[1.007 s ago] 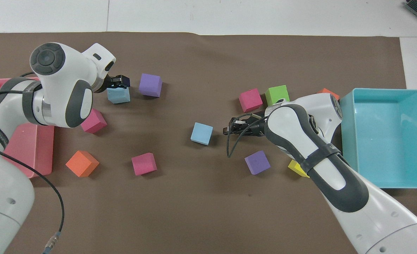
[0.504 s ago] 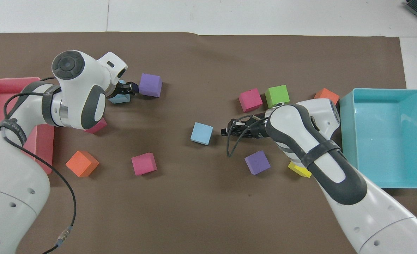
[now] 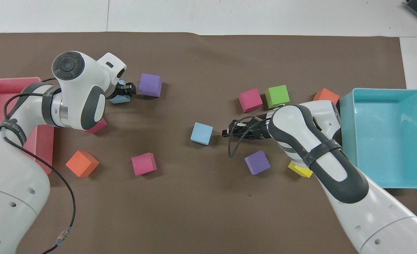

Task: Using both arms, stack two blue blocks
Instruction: 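Grasp the other light-blue cube beside the purple cube with the left gripper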

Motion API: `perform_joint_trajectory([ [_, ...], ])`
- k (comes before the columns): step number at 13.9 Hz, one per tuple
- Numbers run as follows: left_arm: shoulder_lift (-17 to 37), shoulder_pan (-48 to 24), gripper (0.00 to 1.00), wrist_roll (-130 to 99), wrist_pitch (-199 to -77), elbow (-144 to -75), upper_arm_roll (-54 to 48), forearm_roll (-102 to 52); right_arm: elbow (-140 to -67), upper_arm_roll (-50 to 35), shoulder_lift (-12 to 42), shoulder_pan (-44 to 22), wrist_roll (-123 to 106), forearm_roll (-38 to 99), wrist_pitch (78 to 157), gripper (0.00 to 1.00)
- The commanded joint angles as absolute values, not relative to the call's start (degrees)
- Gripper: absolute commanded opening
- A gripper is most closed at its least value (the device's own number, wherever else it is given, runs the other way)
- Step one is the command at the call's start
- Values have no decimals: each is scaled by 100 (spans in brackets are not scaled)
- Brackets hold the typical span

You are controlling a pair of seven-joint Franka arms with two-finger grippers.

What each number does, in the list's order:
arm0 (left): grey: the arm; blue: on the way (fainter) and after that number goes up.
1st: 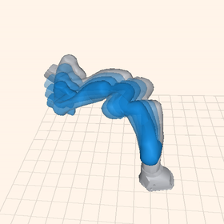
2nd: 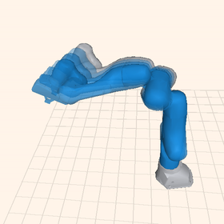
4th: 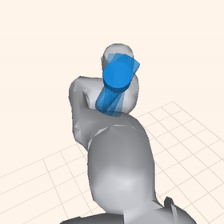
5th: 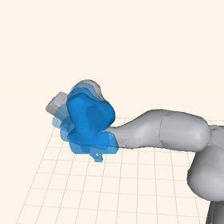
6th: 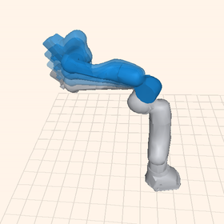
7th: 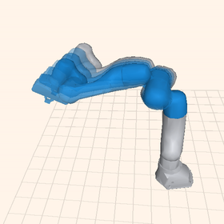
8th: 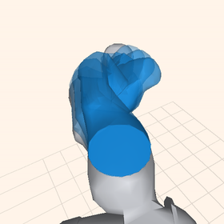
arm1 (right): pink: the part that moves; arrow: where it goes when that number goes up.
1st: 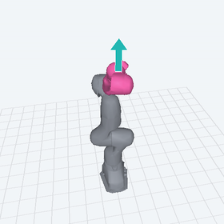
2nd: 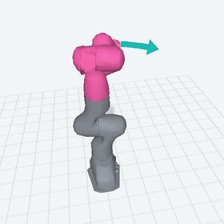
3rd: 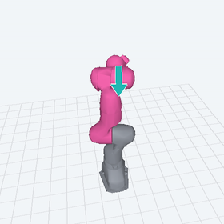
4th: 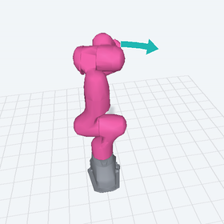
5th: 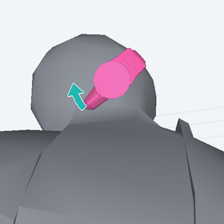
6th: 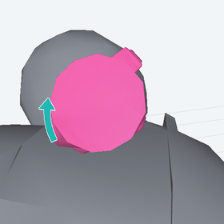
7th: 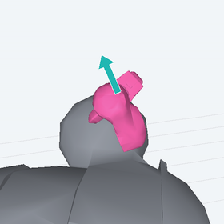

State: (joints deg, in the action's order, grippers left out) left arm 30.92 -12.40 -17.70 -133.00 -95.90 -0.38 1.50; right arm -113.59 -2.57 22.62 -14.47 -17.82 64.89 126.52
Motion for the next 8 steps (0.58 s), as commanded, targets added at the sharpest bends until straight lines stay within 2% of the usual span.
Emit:
perform_joint_trajectory([
  [1,3023,-1310,41,-1951,-13289,-9712,53,299,-11417,-299,2241,-1380,-2065,6706,12604,0],
  [3,2971,-1310,28,-1951,-13280,-9738,62,299,-11417,-299,2241,-1397,-2065,6706,12630,0],
  [5,2866,-1318,19,-1942,-13175,-9730,70,308,-11417,-299,2241,-1406,-2065,6706,12630,0],
  [8,2436,-1327,17,-1907,-12755,-9730,70,482,-11417,-299,2241,-1406,-2065,6706,12639,0],
])
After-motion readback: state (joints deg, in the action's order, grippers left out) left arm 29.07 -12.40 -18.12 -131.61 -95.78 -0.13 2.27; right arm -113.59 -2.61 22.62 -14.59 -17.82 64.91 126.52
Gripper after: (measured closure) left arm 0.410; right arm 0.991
